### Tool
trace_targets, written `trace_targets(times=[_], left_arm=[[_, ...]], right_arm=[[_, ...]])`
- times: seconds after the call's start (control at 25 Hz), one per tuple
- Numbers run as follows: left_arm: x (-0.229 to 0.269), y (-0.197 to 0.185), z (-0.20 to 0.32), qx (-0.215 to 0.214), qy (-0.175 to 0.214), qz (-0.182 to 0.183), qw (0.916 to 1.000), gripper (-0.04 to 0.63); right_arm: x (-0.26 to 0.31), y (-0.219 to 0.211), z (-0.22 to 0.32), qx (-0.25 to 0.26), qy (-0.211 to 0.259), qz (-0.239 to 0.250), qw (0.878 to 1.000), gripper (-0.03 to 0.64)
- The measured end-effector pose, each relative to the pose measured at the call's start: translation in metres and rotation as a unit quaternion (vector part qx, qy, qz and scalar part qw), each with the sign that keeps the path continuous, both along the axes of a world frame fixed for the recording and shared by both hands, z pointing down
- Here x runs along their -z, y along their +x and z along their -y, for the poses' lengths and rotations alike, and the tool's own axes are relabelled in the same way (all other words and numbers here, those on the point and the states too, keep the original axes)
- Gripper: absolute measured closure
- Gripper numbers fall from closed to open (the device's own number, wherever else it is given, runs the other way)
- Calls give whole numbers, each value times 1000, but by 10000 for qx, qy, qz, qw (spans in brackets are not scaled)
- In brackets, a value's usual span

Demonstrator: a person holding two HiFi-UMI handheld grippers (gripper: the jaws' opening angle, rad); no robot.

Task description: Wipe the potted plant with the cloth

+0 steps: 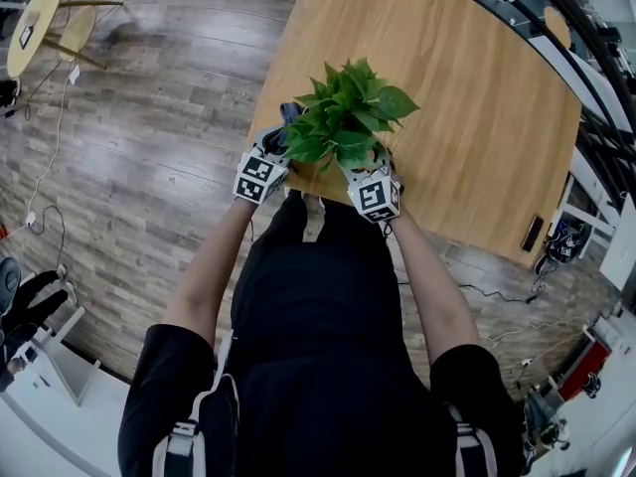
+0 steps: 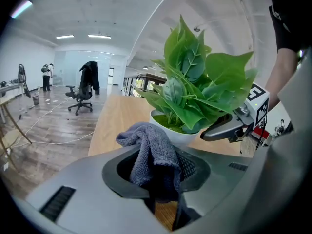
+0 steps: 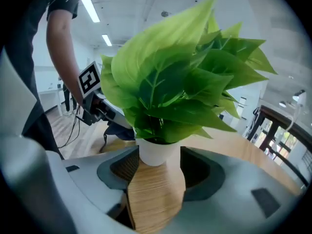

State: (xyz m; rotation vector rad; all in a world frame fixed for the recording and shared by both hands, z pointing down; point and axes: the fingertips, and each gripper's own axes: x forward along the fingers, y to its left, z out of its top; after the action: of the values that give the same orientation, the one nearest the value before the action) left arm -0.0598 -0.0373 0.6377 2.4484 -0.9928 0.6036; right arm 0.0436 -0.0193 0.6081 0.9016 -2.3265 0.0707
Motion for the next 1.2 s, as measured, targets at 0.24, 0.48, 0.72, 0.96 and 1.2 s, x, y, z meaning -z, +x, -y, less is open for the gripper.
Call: trace_targets(times=[0.24,0.48,0.72,0.96,1.2], left_arm=[[3,7,8,4,87,35,10000,469],[5,13,-9,-234,9,-63,9997,469],[6,21,-26,-324,-27,-250,9992,469],[6,15,-18,-246,1,-191,9995,469],[13,-1,6,10,213,-151,9997,469]], right_arm=[[6,-16,14,592,242,-39,9979,367],[5,-15,12,622,253,-89,9977,367],[5,-14,12,645,233,-73,9976,367],[8,-17,1,580,212,-33,9981,367],[12,-31,-27,687,-70,203,9974,367]])
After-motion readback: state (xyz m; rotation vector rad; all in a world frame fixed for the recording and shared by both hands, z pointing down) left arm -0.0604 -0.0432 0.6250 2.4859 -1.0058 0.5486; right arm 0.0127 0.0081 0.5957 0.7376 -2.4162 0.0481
